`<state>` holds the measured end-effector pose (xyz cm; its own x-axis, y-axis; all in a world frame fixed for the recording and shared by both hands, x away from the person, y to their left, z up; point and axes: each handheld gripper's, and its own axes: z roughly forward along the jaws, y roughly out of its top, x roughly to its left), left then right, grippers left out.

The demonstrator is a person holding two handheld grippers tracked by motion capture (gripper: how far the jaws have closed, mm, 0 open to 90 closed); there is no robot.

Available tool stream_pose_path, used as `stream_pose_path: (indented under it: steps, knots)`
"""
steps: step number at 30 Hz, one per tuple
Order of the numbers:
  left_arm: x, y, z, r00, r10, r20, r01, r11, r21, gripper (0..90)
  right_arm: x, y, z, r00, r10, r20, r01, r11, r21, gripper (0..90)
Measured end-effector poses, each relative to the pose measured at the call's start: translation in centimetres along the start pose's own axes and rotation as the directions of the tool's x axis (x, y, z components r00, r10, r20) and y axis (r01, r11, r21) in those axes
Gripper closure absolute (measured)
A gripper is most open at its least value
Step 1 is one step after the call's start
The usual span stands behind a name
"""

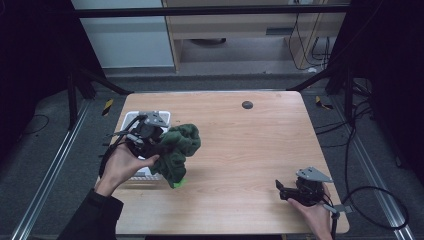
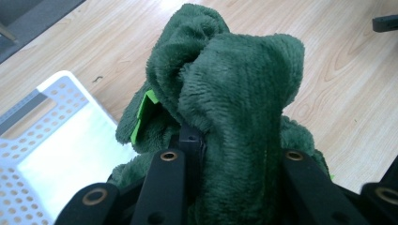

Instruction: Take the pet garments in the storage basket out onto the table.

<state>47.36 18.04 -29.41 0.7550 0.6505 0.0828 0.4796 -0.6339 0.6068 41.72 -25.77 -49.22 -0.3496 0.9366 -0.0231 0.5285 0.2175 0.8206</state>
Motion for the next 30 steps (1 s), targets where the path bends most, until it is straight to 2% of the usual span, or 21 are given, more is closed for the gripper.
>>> stream_pose_path:
  steps: [14,17,24,30]
  knots:
    - [-2.1,1.2,2.2,0.9975,0.047,0.053,-0.047,0.9988,0.014,72.5,0.0,0.0,-0.1,1.0,-0.003,0.005,0.003,1.0,-0.012,4.8]
    - [-2.6,1.3,2.9,0.9957,0.067,0.065,-0.069,0.9972,0.029,72.5,0.0,0.0,-0.1,1.0,-0.002,0.007,0.002,1.0,-0.014,4.7]
    - [-3.3,1.6,3.9,0.9926,0.084,0.088,-0.087,0.9958,0.031,72.5,0.0,0.1,-0.2,1.0,0.006,0.005,-0.006,1.0,-0.016,4.4]
    - [-4.0,2.0,4.8,0.9894,0.099,0.106,-0.103,0.9941,0.034,72.5,-0.1,0.0,-0.1,0.9999,-0.004,0.01,0.005,1.0,-0.02,4.4]
